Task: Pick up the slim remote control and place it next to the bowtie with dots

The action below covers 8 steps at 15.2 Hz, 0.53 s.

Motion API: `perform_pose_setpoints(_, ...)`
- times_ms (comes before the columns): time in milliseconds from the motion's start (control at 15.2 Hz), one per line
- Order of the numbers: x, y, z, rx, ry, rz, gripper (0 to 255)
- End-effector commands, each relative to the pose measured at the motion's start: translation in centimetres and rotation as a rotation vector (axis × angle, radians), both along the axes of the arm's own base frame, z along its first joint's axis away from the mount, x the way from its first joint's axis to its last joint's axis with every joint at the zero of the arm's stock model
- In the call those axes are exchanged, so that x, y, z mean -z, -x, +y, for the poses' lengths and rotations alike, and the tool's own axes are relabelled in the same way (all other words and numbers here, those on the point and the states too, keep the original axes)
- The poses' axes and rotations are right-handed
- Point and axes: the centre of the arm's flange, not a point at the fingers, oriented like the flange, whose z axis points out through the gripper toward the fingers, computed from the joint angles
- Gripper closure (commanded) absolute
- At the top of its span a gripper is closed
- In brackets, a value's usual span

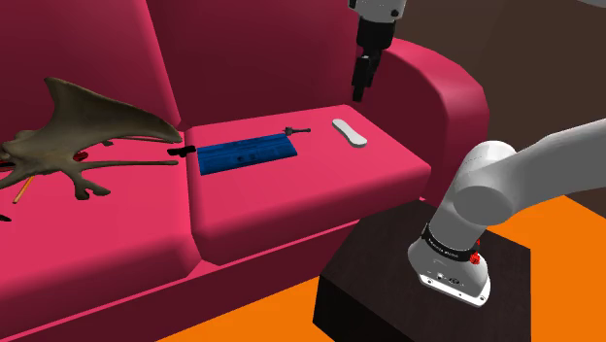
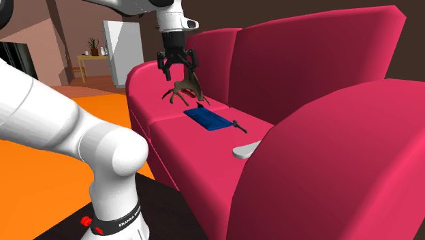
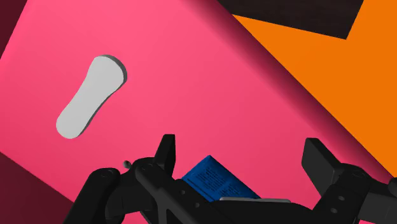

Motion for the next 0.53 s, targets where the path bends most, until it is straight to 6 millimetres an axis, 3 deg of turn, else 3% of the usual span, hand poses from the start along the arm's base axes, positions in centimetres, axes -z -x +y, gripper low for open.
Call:
perform_pose_setpoints(0,0.0,0.0,0.0,0.000,0.000,0.000,0)
perform_pose_setpoints(462,5.2,-5.2,-6.0,0.153,-0.024,0.008,0)
